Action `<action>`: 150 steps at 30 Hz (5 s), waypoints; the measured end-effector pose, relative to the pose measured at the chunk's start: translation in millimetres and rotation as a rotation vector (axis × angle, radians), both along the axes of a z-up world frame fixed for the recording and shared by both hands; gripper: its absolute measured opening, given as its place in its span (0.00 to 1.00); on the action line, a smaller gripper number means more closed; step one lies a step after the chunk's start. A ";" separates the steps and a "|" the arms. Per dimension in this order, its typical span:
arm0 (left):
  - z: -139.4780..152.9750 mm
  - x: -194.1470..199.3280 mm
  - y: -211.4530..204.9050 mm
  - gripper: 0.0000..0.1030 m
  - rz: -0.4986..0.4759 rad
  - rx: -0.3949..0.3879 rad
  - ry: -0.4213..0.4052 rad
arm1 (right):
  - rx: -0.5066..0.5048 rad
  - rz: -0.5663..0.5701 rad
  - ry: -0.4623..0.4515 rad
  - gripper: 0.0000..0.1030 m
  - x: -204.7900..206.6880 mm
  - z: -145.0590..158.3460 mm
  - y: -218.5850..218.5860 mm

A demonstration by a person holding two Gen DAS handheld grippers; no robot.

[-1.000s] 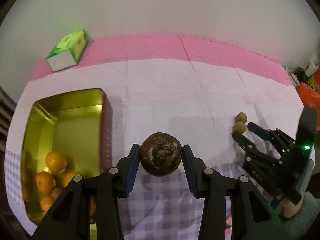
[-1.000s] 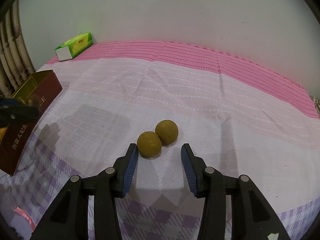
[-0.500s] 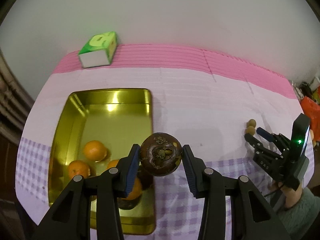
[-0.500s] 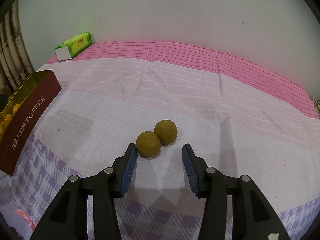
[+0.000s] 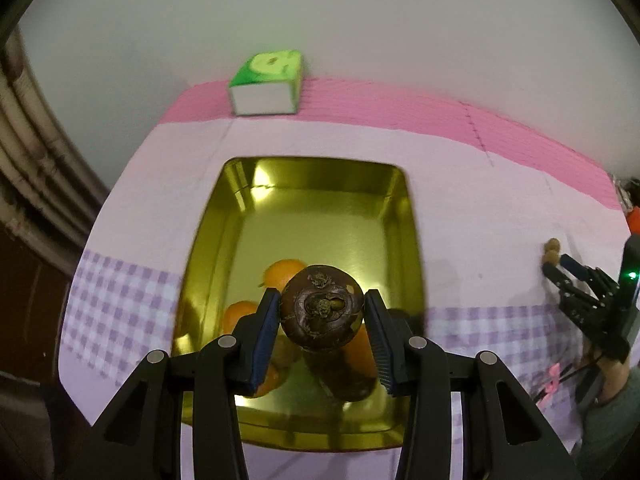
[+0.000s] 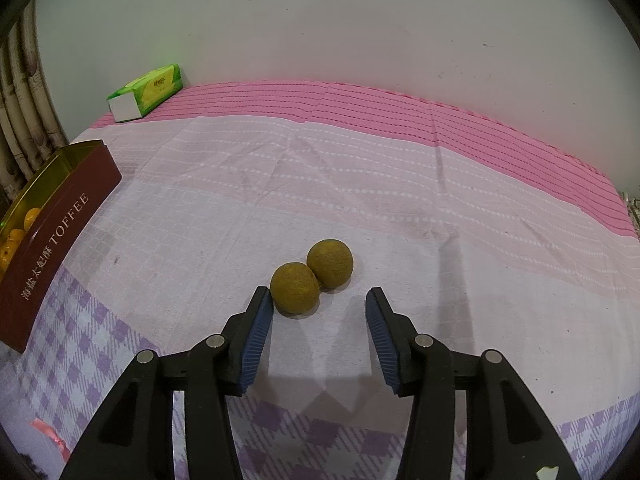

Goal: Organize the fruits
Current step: 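Carry the dark brown fruit over the tin tray with the left gripper, then lower the dark brown fruit into the tray and open the left gripper, then carry the longans over the tin tray with the right gripper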

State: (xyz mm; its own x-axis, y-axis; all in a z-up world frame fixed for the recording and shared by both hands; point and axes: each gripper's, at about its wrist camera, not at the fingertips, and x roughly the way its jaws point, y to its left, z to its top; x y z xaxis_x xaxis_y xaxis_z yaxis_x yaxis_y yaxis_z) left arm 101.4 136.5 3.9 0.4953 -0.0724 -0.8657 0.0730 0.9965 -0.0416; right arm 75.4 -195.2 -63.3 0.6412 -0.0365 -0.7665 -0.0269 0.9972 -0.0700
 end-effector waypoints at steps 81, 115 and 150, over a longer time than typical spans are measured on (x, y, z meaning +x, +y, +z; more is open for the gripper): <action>-0.5 -15.4 50.6 0.57 0.135 0.024 -0.043 | 0.074 -0.118 0.036 0.61 1.0 1.9 9.0; -3.5 -34.5 60.3 0.63 0.135 0.012 -0.018 | -0.001 -0.121 0.047 0.21 22.2 1.9 38.3; -12.1 -27.7 82.5 0.76 0.230 -0.002 -0.007 | 0.100 0.171 -0.038 0.21 -5.7 60.9 130.4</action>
State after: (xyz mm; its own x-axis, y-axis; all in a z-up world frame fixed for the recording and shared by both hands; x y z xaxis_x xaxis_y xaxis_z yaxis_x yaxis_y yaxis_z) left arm 73.7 219.0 -8.2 0.5053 0.0413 -0.8620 -0.1557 0.9868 -0.0441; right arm 69.6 -64.8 -2.4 0.6597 0.1508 -0.7363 -0.1961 0.9803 0.0250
